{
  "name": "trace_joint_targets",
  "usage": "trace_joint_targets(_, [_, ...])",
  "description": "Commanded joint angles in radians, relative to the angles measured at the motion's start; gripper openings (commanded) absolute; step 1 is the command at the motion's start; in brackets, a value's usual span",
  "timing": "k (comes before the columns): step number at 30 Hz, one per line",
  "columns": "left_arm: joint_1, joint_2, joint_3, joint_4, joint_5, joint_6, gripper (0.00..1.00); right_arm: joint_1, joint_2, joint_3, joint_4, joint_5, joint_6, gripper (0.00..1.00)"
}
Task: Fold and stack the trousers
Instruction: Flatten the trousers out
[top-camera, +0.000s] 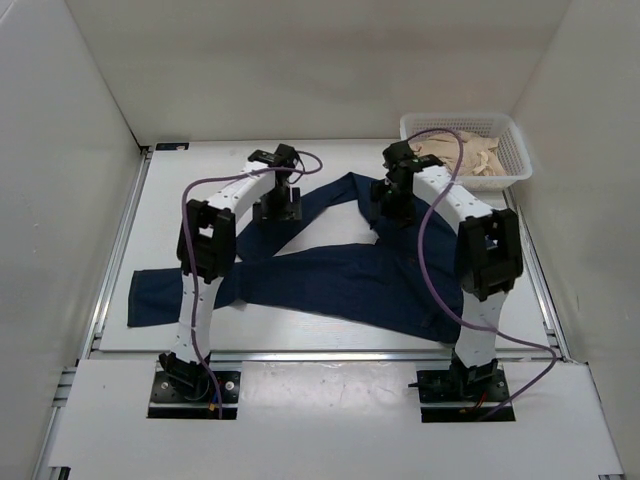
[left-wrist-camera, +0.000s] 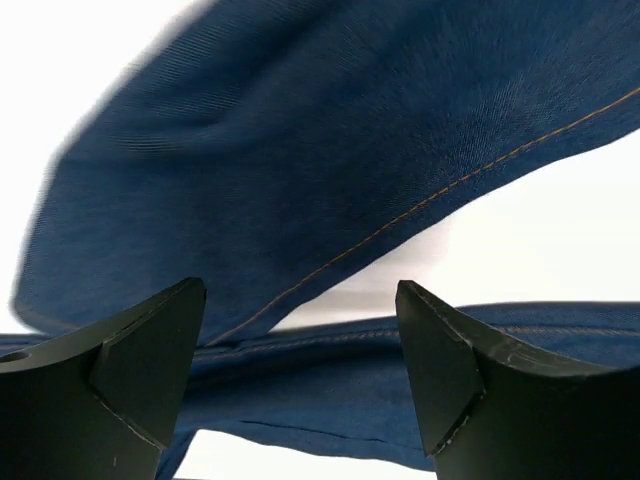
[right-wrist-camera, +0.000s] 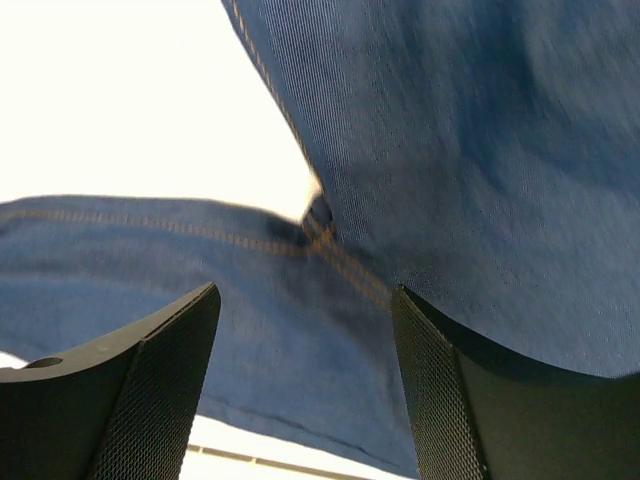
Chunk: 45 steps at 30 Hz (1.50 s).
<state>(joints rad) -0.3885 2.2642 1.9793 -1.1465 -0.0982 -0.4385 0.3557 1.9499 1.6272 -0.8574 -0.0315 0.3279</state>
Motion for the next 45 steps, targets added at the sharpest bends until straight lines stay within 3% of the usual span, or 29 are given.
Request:
trace_joint_targets(1, [-0.007,0.02,0.03,-0.012,-0.032,0.017,0.87,0.026,0.073,0.085,-0.014,0.053,0.003,0.74])
trace_joint_targets(5, [-0.016,0.053,0.019,-0.025,-0.06,0.008,0.88,0.051,0.144,0.118,-0.014,0.165,0.045,0.71])
trace_joint_targets(8, [-0.016,0.078,0.009,-0.025,-0.081,0.007,0.88,0.051,0.193,0.143,-0.014,0.277,0.077,0.62])
trace_joint_targets(10, [-0.016,0.09,0.009,-0.025,-0.097,-0.005,0.81,0.051,0.228,0.166,-0.014,0.304,0.077,0.56])
trace_joint_targets(13, [-0.016,0.109,0.021,-0.044,-0.118,-0.018,0.16,0.051,0.262,0.192,-0.014,0.318,0.089,0.27])
trace_joint_targets(14, [-0.006,0.109,0.033,-0.053,-0.118,-0.019,0.1,0.051,0.262,0.192,-0.014,0.318,0.089,0.09])
trace_joint_targets(16, [0.005,0.095,0.071,-0.07,-0.156,-0.028,0.1,0.051,0.239,0.213,-0.014,0.318,0.098,0.0])
trace_joint_targets(21, [0.115,0.035,0.245,-0.125,-0.23,-0.016,0.1,0.051,0.114,0.261,-0.014,0.34,0.077,0.0])
trace_joint_targets(25, [0.281,-0.017,0.464,-0.157,-0.109,-0.003,0.1,0.042,0.003,0.28,-0.023,0.349,0.077,0.0])
trace_joint_targets(28, [0.368,-0.074,0.493,-0.136,-0.052,-0.003,0.1,0.031,-0.084,0.238,-0.023,0.363,0.077,0.0])
trace_joint_targets(32, [0.454,-0.204,0.335,-0.038,0.023,-0.003,0.1,0.031,-0.213,0.055,0.0,0.374,0.077,0.0])
trace_joint_targets(37, [0.519,-0.339,0.034,0.002,-0.038,-0.023,0.1,0.051,-0.315,-0.193,0.053,0.319,0.077,0.0])
trace_joint_targets(40, [0.562,-0.368,-0.138,0.045,0.035,-0.032,0.7,0.115,-0.33,-0.294,0.07,0.257,0.066,0.34])
trace_joint_targets(41, [0.562,-0.368,-0.148,0.045,0.057,-0.016,0.8,0.13,-0.342,-0.306,0.07,0.257,0.066,0.62])
trace_joint_targets(42, [0.562,-0.355,-0.136,0.027,0.066,-0.016,0.87,0.143,-0.357,-0.316,0.07,0.257,0.066,0.73])
trace_joint_targets(45, [0.534,-0.367,-0.114,0.018,0.037,-0.005,0.87,0.126,-0.414,-0.285,0.025,0.306,0.066,0.87])
